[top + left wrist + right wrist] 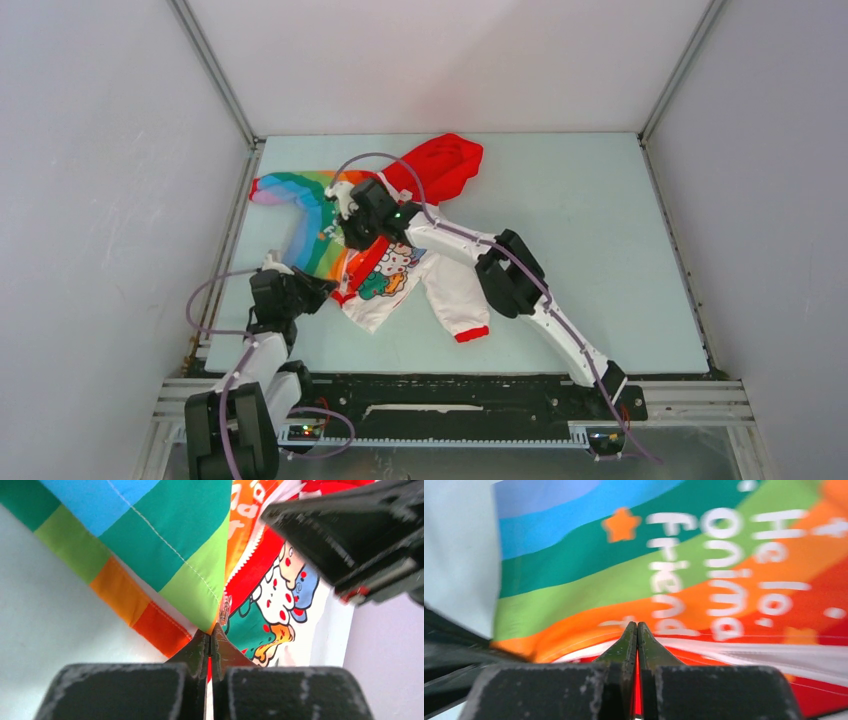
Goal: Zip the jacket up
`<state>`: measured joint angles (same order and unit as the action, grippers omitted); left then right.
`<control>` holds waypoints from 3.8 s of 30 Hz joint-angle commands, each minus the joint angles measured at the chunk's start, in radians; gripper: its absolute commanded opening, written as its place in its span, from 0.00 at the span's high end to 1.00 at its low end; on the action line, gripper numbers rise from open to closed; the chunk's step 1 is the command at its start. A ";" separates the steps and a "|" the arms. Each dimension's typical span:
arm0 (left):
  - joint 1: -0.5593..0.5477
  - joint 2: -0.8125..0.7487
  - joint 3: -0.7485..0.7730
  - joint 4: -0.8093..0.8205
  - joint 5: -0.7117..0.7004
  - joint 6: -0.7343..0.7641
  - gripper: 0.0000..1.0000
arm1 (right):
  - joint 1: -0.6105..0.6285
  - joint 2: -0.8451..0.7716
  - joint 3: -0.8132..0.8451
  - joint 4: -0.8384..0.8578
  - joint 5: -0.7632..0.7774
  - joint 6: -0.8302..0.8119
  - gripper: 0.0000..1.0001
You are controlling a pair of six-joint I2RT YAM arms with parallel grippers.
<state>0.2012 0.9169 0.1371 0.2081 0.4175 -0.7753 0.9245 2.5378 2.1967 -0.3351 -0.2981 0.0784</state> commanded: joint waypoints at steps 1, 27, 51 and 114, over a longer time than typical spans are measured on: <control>-0.007 -0.007 0.029 -0.090 -0.005 0.038 1.00 | -0.056 -0.011 0.011 0.027 0.116 0.006 1.00; 0.032 0.018 0.040 -0.030 0.044 0.033 1.00 | -0.122 -0.134 -0.629 0.918 -0.595 0.807 0.61; 0.056 -0.015 0.032 -0.031 0.056 0.022 1.00 | -0.104 0.036 -0.545 1.101 -0.631 1.017 0.63; 0.079 0.097 0.322 -0.493 -0.166 0.119 1.00 | -0.041 -0.063 -0.198 0.259 -0.411 0.382 1.00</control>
<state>0.2615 0.9878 0.3420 -0.1192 0.3389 -0.7551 0.8692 2.5229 1.8233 0.2653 -0.8059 0.7216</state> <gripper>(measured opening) 0.010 0.010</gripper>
